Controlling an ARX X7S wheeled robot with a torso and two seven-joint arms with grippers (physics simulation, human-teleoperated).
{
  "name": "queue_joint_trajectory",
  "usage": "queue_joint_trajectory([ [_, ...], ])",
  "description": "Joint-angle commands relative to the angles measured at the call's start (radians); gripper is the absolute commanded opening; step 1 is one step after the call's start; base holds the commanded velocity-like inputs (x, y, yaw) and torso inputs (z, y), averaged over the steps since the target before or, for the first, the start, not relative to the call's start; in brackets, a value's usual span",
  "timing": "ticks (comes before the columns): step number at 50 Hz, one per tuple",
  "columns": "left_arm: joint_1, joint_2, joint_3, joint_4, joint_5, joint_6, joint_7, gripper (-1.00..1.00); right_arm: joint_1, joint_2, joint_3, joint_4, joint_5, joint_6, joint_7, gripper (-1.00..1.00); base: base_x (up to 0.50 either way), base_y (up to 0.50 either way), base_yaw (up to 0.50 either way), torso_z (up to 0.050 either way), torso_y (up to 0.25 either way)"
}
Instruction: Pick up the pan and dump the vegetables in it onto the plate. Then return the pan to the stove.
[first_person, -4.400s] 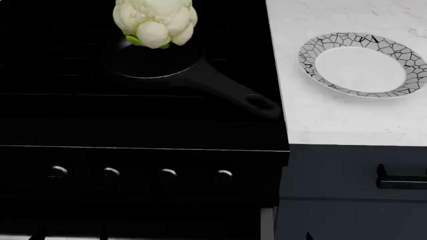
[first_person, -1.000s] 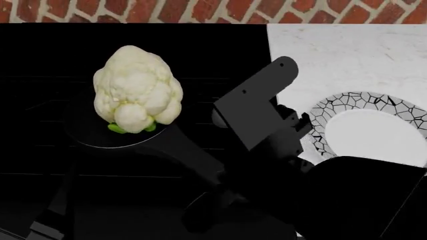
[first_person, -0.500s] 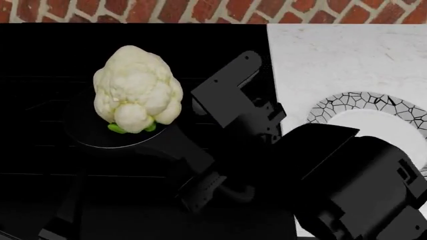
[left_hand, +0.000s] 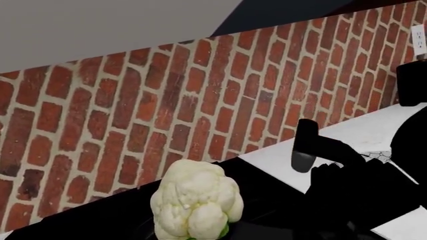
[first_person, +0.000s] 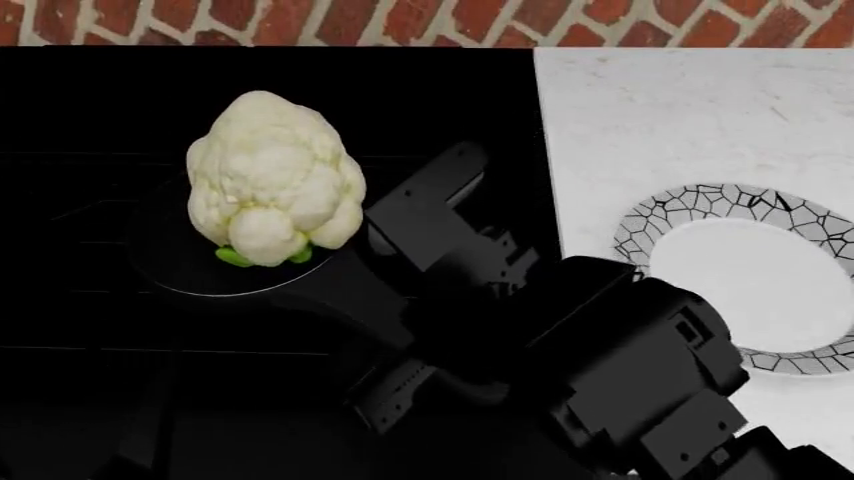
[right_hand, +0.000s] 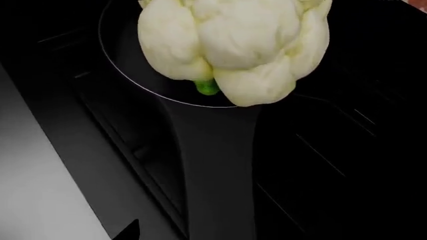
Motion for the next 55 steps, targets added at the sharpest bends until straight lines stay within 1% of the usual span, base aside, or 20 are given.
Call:
queue_joint_trajectory([
  [1,-0.006,-0.006,0.023,0.016,-0.001,-0.002,-0.015,1.0,0.008,-0.042,-0.047,0.132,-0.05,-0.068,-0.056,1.0,0.0,0.0,0.0,0.0,0.0],
  [15,0.002,-0.024,0.038,0.02,0.0,0.024,-0.028,1.0,0.014,-0.114,-0.087,0.321,-0.092,-0.15,-0.128,1.0,0.0,0.0,0.0,0.0,0.0],
  [23,-0.009,-0.033,0.052,0.029,-0.009,0.025,-0.043,1.0,-0.008,-0.12,-0.078,0.341,-0.083,-0.17,-0.134,1.0,0.0,0.0,0.0,0.0,0.0],
  [24,-0.012,-0.036,0.051,0.033,-0.015,0.023,-0.049,1.0,-0.013,-0.114,-0.08,0.326,-0.085,-0.169,-0.127,-1.0,0.0,0.0,0.0,0.0,0.0],
  [26,-0.015,-0.039,0.057,0.033,-0.016,0.026,-0.053,1.0,-0.015,-0.102,-0.066,0.293,-0.071,-0.156,-0.114,-1.0,0.01,0.0,0.0,0.0,0.0],
  [31,-0.001,-0.051,0.058,0.021,-0.01,0.046,-0.055,1.0,-0.022,-0.023,0.043,0.134,0.011,-0.121,-0.034,-1.0,0.01,0.0,0.01,0.0,0.0],
  [37,-0.013,-0.049,0.072,0.017,-0.012,0.043,-0.064,1.0,0.002,0.016,0.05,0.04,0.005,-0.093,0.014,-1.0,0.0,0.0,0.0,0.0,0.0],
  [47,0.007,-0.065,0.078,0.016,-0.007,0.068,-0.072,1.0,0.047,0.081,0.128,-0.199,0.032,-0.047,0.15,-1.0,0.0,0.0,0.0,0.0,0.002],
  [52,0.012,-0.071,0.086,0.01,-0.001,0.08,-0.071,1.0,0.033,0.105,0.174,-0.29,0.05,-0.048,0.21,-1.0,0.0,0.0,0.0,0.0,0.002],
  [55,0.007,-0.075,0.087,0.014,-0.007,0.077,-0.077,1.0,0.024,0.112,0.2,-0.305,0.07,-0.054,0.217,-1.0,0.0,0.0,0.0,0.0,0.004],
])
